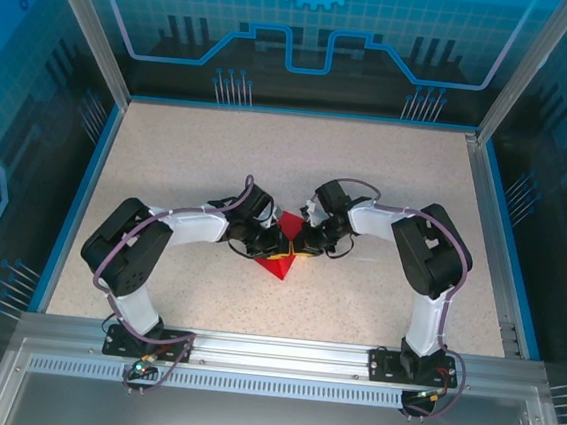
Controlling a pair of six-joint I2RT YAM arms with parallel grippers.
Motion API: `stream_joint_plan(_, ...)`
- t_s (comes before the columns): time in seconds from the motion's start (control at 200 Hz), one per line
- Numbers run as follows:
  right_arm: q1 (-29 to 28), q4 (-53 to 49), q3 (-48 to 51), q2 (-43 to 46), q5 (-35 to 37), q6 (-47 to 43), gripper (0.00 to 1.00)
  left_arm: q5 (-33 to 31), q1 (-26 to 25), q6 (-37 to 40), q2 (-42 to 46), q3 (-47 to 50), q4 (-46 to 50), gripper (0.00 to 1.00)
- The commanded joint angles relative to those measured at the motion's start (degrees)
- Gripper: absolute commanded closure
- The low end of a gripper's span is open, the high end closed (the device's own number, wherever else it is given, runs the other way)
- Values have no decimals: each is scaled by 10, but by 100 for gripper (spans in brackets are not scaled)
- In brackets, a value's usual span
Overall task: Fold a paper plane with a square sheet of paper (pick it up from the middle)
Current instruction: Fold the triangle a second time at the center of the table.
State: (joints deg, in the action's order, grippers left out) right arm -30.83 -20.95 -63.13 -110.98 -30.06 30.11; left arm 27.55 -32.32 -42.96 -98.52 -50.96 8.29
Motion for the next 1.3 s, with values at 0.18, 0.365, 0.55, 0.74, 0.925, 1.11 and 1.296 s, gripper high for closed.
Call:
stream_joint_plan(0.18,-5,-21,-12,-9,2,-8,92,5,-6,15,-14,-11,20,85)
stream_joint_plan(0.365,-5,-24,-12,-10,10,-7,92,2,-7,17,-24,-12,24,86)
stream_joint_plan(0.55,-4,-26,-13,-11,13,-6,92,-2,-7,17,-27,-12,28,86)
stream_joint_plan(0.74,-4,-26,-13,-10,17,-5,93,-3,-6,18,-32,-12,28,86)
stream_joint_plan(0.925,-3,-25,-14,-12,17,-3,92,-3,-7,18,-35,-12,29,86)
stream_joint_plan(1.11,-3,-24,-12,-12,18,-2,92,-4,-8,18,-38,-12,30,86)
stream_joint_plan(1.296,-2,-27,-12,-11,22,-2,92,-5,-8,18,-41,-13,31,86)
